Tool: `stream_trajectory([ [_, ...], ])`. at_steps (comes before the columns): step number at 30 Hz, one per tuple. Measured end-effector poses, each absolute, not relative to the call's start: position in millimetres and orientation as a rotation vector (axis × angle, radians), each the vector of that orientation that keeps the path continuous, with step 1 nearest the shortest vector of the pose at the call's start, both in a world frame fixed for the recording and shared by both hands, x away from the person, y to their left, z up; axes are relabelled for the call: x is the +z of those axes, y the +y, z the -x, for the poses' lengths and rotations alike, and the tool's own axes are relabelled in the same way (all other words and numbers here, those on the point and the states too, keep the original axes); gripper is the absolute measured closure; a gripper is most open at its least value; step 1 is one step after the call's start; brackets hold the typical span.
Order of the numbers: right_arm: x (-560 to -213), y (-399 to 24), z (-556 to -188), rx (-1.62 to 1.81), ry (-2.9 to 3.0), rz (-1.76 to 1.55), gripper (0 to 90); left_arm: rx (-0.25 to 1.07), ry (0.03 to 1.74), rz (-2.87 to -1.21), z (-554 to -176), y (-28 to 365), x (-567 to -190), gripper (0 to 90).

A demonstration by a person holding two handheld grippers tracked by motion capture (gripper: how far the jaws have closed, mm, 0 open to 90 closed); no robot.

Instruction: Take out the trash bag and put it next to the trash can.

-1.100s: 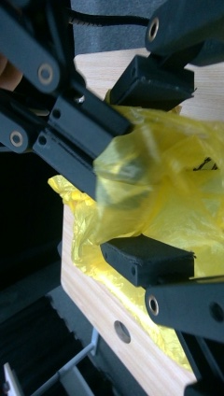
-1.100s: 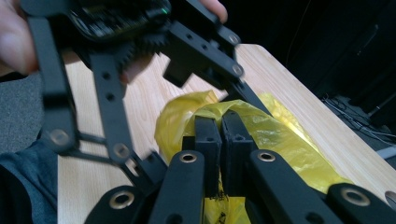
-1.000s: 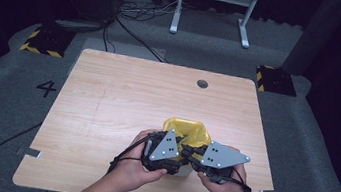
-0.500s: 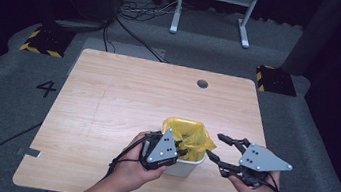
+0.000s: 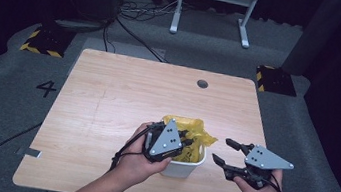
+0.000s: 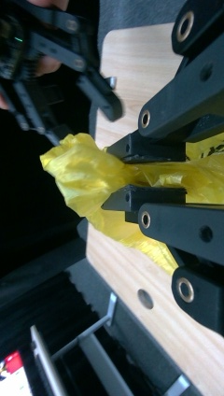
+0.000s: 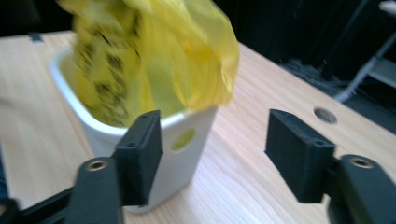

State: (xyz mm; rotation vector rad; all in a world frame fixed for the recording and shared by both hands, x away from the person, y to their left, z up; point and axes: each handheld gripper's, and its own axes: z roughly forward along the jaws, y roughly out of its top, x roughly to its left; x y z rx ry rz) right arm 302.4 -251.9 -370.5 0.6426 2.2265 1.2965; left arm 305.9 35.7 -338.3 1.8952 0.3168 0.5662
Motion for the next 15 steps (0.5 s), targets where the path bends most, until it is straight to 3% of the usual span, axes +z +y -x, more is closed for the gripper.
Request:
stream_trajectory([
  [4, -373.3, -252.8, -306.2, 1.332, 2.238, -0.693, 28.6, 0.553, 0.332, -1.869, -309.1, 39.4, -333.6, 80.1],
  [15, -362.6, -241.6, -301.7, 1.434, 2.258, -0.67, 25.8, 0.558, 0.326, -1.811, -309.9, 48.1, -311.2, 80.2],
])
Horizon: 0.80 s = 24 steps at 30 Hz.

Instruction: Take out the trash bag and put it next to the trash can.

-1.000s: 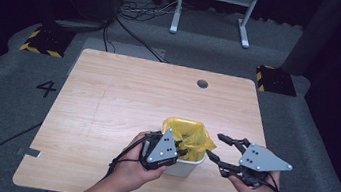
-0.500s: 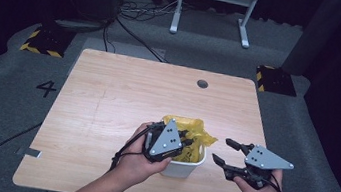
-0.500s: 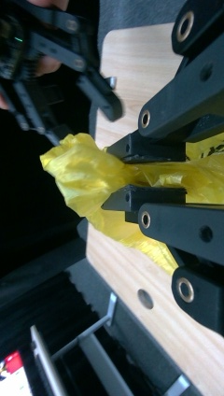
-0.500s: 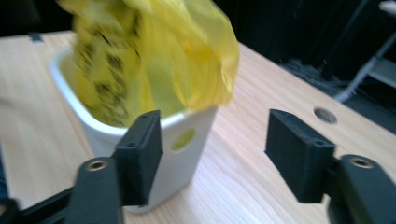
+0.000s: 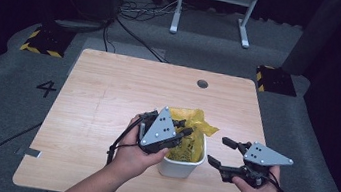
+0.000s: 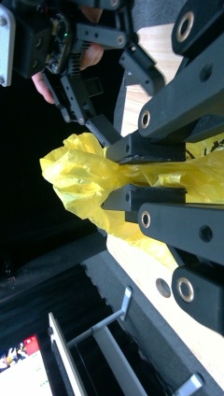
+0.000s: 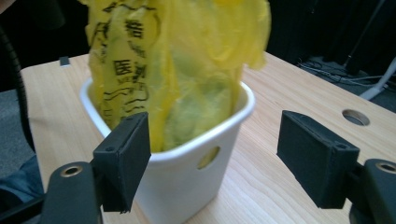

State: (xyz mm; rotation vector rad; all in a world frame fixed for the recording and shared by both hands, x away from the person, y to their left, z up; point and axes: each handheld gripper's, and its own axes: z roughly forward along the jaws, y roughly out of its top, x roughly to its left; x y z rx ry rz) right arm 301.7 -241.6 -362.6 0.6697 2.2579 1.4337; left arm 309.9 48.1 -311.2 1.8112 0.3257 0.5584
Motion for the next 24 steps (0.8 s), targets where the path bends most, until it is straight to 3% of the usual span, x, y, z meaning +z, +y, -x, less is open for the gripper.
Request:
stream_trajectory([
  [9, -365.6, -217.9, -301.8, 1.449, 2.303, -0.641, 21.7, 0.583, 0.313, -1.756, -304.6, 54.4, -292.2, 79.5],
  [13, -366.5, -207.9, -305.6, 1.489, 2.255, -0.643, 15.4, 0.561, 0.32, -1.739, -305.7, 57.1, -290.5, 79.2],
  [19, -372.5, -191.3, -317.7, 1.481, 2.302, -0.605, 15.8, 0.52, 0.342, -1.744, -309.9, 57.4, -298.7, 79.0],
  [21, -378.1, -186.5, -321.3, 1.436, 2.306, -0.607, 21.4, 0.511, 0.346, -1.759, -310.5, 57.3, -301.9, 78.6],
  [24, -383.7, -183.2, -323.9, 1.394, 2.364, -0.578, 50.1, 0.499, 0.357, -1.783, -311.8, 56.0, -308.1, 77.6],
])
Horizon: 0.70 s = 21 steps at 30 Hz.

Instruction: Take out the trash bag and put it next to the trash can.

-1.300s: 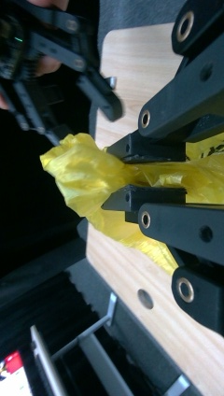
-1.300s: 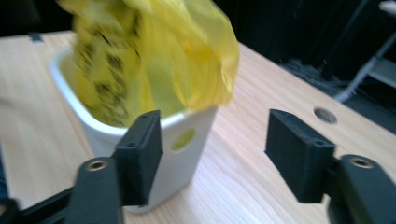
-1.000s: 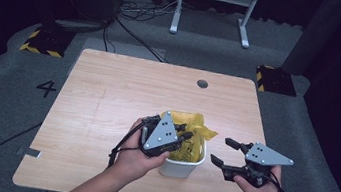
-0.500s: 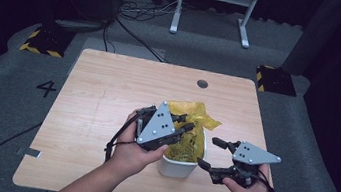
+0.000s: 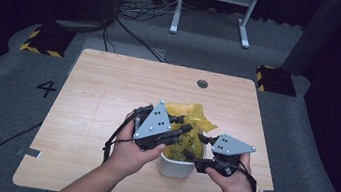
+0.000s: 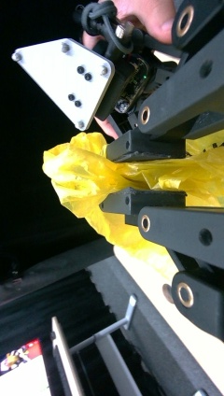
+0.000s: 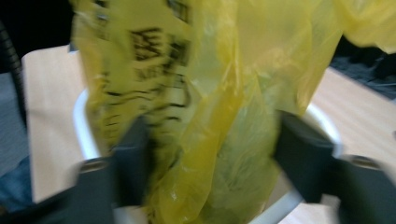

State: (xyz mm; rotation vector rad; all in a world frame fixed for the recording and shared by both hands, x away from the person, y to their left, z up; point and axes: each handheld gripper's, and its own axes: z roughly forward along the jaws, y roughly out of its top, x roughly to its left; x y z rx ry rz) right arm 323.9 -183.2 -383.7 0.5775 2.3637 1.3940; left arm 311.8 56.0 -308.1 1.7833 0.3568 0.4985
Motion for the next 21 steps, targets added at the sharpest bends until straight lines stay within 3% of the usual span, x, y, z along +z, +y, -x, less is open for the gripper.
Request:
stream_trajectory([
  [2, -383.7, -182.7, -323.2, 1.337, 2.412, -0.546, 70.7, 0.491, 0.368, -1.787, -313.0, 55.5, -311.0, 75.0],
  [4, -382.8, -182.1, -322.1, 1.321, 2.427, -0.547, 78.0, 0.481, 0.381, -1.796, -314.2, 55.1, -313.3, 68.3],
  [5, -382.4, -181.9, -321.9, 1.318, 2.43, -0.548, 79.6, 0.472, 0.395, -1.806, -315.1, 54.4, -314.8, 59.6],
  [7, -381.7, -182.0, -322.0, 1.314, 2.427, -0.552, 80.9, 0.469, 0.42, -1.816, -315.3, 53.2, -319.6, 43.6],
  [10, -381.7, -183.0, -322.5, 1.318, 2.414, -0.552, 81.0, 0.47, 0.432, -1.808, -312.0, 55.4, -327.2, 29.4],
  [16, -382.8, -185.7, -323.4, 1.344, 2.405, -0.554, 81.0, 0.478, 0.469, -1.802, -305.1, 73.4, -336.6, 21.2],
  [21, -377.9, -185.9, -322.2, 1.364, 2.377, -0.547, 81.0, 0.495, 0.518, -1.785, -300.4, 91.0, -341.4, 20.6],
])
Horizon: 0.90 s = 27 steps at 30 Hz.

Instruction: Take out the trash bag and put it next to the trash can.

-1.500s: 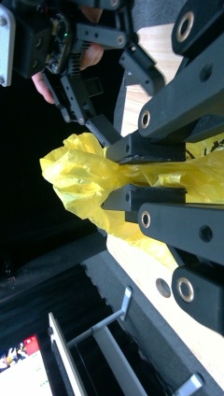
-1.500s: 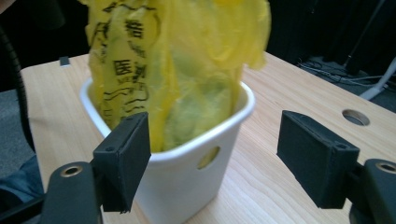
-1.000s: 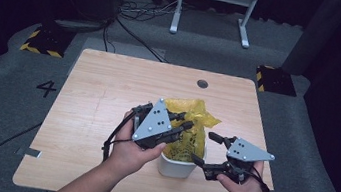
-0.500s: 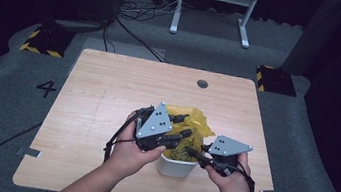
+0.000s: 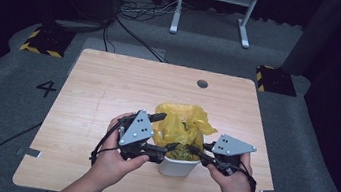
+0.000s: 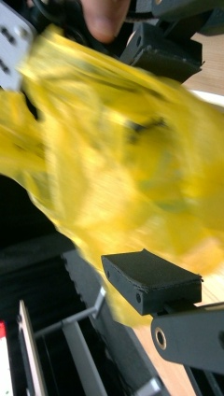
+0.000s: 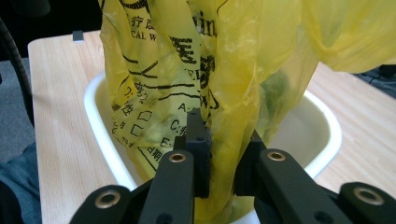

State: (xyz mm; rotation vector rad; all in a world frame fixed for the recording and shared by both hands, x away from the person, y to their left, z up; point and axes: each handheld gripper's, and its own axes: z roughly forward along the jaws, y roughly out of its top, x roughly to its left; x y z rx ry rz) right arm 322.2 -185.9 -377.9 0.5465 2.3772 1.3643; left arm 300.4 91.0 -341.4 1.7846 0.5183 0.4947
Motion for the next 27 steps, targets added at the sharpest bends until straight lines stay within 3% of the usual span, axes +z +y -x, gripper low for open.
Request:
stream_trajectory([
  [27, -313.3, -216.1, -319.5, 1.469, 2.218, -0.496, 79.9, 0.573, 0.679, -1.858, -291.4, 155.8, -393.7, 21.7],
])
